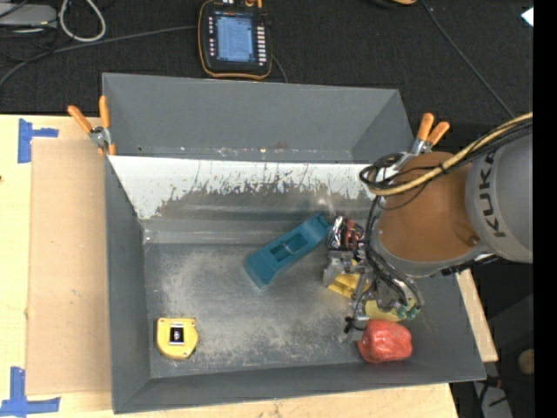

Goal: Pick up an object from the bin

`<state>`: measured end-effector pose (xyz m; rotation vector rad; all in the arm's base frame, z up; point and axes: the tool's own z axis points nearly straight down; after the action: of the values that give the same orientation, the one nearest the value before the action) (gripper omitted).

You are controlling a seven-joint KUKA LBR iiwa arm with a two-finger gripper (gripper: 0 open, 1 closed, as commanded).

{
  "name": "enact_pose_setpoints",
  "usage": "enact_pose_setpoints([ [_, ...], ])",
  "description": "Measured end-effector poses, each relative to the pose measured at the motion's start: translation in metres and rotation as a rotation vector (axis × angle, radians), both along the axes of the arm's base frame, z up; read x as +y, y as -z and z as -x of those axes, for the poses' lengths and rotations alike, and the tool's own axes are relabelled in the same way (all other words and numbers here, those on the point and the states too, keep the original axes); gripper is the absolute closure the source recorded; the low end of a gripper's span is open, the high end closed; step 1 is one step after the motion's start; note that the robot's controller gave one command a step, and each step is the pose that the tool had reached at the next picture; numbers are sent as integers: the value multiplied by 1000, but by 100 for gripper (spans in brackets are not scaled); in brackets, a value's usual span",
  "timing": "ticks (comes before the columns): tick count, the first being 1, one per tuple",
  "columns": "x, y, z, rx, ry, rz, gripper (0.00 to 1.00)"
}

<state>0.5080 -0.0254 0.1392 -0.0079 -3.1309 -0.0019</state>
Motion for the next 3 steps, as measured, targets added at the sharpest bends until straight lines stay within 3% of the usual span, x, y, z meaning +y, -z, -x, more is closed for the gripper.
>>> enact_pose_setpoints([
  [1, 0, -4, -2, -8, -2, 0, 0],
  [2, -76, 72, -91, -7, -442, -7, 0],
  [3, -103, 15, -60, -10, -169, -3, 0],
])
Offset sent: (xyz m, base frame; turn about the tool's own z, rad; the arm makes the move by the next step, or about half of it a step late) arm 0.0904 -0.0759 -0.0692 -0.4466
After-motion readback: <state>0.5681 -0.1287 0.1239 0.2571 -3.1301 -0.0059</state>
